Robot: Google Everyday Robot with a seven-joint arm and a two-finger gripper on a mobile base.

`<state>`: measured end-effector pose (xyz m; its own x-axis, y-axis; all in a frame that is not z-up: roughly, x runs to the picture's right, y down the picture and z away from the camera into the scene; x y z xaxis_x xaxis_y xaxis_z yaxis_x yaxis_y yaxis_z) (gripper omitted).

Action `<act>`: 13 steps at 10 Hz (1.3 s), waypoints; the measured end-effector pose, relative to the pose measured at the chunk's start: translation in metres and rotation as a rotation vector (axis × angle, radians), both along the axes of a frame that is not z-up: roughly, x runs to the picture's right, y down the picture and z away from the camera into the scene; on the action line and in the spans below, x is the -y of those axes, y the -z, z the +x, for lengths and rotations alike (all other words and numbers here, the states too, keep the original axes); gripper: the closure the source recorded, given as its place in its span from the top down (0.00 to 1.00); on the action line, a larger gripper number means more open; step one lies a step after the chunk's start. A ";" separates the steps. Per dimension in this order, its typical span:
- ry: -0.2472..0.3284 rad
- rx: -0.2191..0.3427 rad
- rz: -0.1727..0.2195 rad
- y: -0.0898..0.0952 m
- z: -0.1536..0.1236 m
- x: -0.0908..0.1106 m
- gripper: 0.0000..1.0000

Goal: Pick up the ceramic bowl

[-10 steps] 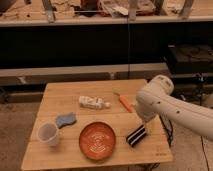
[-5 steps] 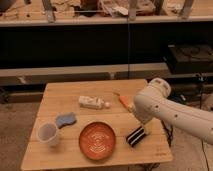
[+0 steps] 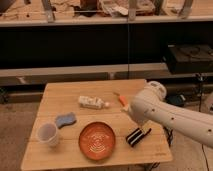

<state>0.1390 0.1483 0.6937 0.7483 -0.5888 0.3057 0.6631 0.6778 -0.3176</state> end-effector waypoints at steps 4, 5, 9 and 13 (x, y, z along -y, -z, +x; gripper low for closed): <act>0.064 0.044 -0.001 -0.004 -0.007 -0.003 0.80; 0.076 0.055 -0.004 -0.007 -0.011 -0.004 0.80; 0.155 0.106 -0.006 -0.011 -0.020 -0.010 0.80; 0.211 0.148 -0.008 -0.016 -0.029 -0.015 0.80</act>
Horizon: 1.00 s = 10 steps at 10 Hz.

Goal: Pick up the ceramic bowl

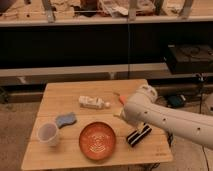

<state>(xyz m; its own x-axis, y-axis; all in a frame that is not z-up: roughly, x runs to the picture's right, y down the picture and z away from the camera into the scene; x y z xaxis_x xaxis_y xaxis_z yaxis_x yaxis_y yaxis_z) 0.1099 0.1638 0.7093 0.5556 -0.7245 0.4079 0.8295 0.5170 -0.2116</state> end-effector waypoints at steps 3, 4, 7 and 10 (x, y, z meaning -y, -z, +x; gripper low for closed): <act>0.051 0.039 -0.003 -0.005 -0.011 -0.005 0.80; 0.056 0.043 -0.004 -0.005 -0.012 -0.006 0.80; 0.100 0.085 -0.012 -0.006 -0.021 -0.016 0.80; 0.127 0.107 -0.019 -0.006 -0.026 -0.022 0.80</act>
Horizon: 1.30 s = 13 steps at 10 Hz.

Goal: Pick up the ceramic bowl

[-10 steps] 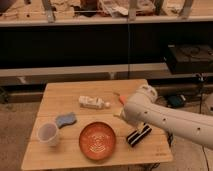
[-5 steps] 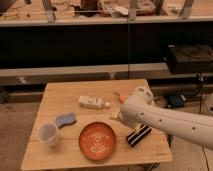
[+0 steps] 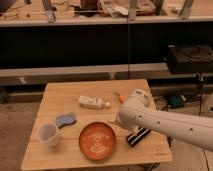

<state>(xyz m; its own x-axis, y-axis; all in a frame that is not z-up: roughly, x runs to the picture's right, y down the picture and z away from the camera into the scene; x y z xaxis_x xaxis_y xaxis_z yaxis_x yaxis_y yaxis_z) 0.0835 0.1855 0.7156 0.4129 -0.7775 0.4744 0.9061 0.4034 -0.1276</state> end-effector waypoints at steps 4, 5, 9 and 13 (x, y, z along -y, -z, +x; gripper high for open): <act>0.003 0.028 -0.013 -0.005 -0.007 -0.011 0.80; 0.004 0.033 -0.015 -0.006 -0.009 -0.013 0.80; 0.000 0.048 -0.021 -0.010 -0.014 -0.021 0.80; -0.020 0.055 -0.027 -0.016 -0.021 -0.029 0.80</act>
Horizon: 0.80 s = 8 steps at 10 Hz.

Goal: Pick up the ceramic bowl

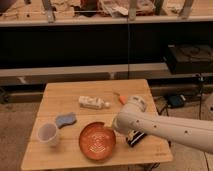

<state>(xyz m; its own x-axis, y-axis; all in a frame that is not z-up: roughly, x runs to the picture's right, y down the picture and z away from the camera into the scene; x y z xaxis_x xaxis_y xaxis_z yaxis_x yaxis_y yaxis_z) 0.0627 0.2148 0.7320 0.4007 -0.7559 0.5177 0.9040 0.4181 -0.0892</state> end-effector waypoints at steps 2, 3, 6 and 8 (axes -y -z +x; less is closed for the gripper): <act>-0.012 0.000 -0.005 -0.003 -0.002 -0.004 0.80; -0.022 0.002 -0.007 -0.005 -0.004 -0.007 0.80; -0.038 0.005 -0.013 -0.010 -0.008 -0.013 0.80; -0.044 0.006 -0.015 -0.012 -0.009 -0.017 0.80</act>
